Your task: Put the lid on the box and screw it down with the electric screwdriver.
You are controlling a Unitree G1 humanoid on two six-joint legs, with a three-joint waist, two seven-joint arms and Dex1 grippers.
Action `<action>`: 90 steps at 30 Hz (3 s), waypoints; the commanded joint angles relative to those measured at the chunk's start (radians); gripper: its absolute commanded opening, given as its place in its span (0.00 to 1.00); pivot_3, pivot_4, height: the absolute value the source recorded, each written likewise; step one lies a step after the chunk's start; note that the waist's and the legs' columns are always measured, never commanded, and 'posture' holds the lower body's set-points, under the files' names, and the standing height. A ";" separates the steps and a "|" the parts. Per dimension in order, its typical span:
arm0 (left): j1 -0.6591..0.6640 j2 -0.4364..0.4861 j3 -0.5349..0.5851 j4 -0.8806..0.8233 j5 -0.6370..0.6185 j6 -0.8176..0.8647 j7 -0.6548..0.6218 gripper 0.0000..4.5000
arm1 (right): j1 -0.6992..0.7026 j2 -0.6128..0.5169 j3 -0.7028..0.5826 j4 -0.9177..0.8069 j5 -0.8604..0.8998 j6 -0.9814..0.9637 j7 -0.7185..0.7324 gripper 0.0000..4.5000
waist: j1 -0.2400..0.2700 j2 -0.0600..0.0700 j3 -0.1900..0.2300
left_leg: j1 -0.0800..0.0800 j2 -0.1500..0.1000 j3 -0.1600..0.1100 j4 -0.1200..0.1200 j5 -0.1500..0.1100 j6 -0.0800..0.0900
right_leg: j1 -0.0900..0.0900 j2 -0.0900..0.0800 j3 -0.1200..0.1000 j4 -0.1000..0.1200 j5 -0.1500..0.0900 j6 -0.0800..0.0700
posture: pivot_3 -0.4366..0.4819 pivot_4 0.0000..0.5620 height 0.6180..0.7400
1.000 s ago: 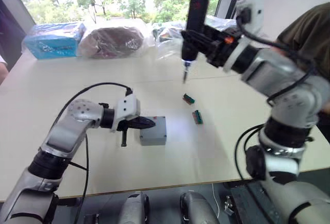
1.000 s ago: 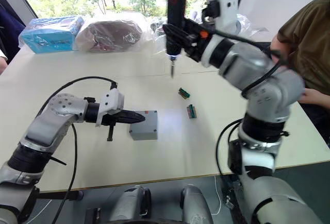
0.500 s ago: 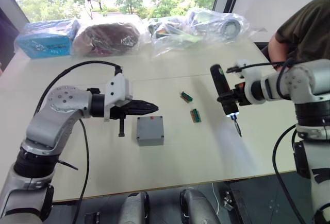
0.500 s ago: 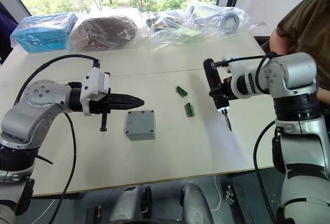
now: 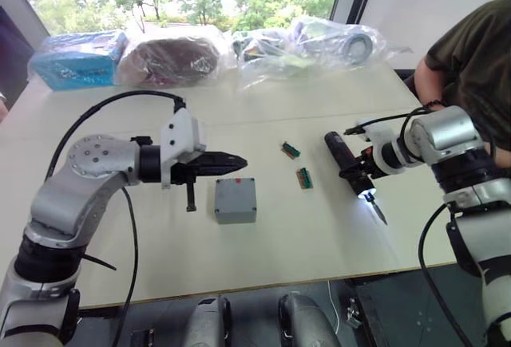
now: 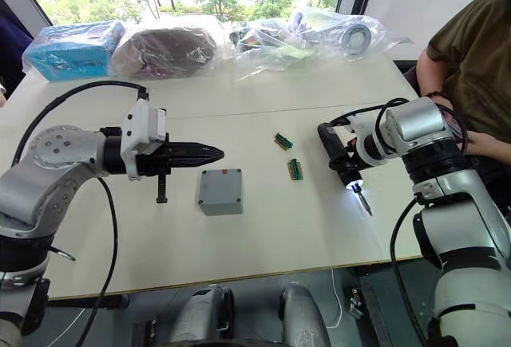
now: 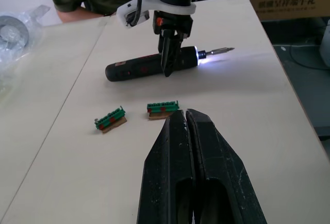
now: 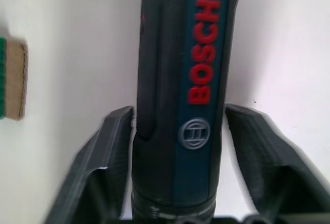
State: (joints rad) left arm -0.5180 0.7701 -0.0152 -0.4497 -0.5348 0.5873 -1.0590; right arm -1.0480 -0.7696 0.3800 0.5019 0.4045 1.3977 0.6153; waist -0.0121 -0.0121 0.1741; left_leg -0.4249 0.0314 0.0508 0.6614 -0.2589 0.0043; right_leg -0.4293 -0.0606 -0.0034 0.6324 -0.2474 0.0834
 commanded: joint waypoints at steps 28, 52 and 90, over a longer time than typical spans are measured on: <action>0.170 0.049 -0.126 0.277 0.302 -0.261 -0.022 0.00 | 0.477 0.179 -0.033 -0.879 -0.052 -0.410 0.052 0.02 | 0.002 0.002 0.002 | -0.002 -0.001 0.001 0.003 -0.001 0.002 | 0.000 -0.002 0.001 0.001 0.002 0.002 | 0.48 0.27 1.00; 0.026 -0.038 -0.158 0.519 0.407 -0.412 -0.089 0.00 | 0.467 0.189 -0.083 -1.019 0.014 -0.244 0.048 0.02 | 0.000 0.001 0.002 | -0.001 -0.001 0.000 0.004 -0.001 0.002 | 0.000 -0.001 0.000 0.005 0.002 0.003 | 0.48 0.27 1.00; 0.076 -0.051 -0.136 0.373 0.319 -0.273 -0.068 0.00 | 0.507 0.340 -0.048 -0.882 -0.116 -0.420 0.028 0.02 | 0.002 0.001 0.002 | 0.000 -0.001 0.000 0.006 -0.001 0.001 | -0.002 -0.001 0.000 0.014 0.002 0.002 | 0.48 0.27 1.00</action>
State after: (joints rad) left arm -0.4099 0.7322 -0.1530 -0.0556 -0.2055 0.3311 -1.1290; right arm -0.5352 -0.4469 0.3485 -0.3215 0.2621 0.9791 0.6446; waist -0.0105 -0.0112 0.1758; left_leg -0.4245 0.0303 0.0508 0.6676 -0.2596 0.0054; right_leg -0.4314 -0.0614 -0.0032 0.6461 -0.2455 0.0858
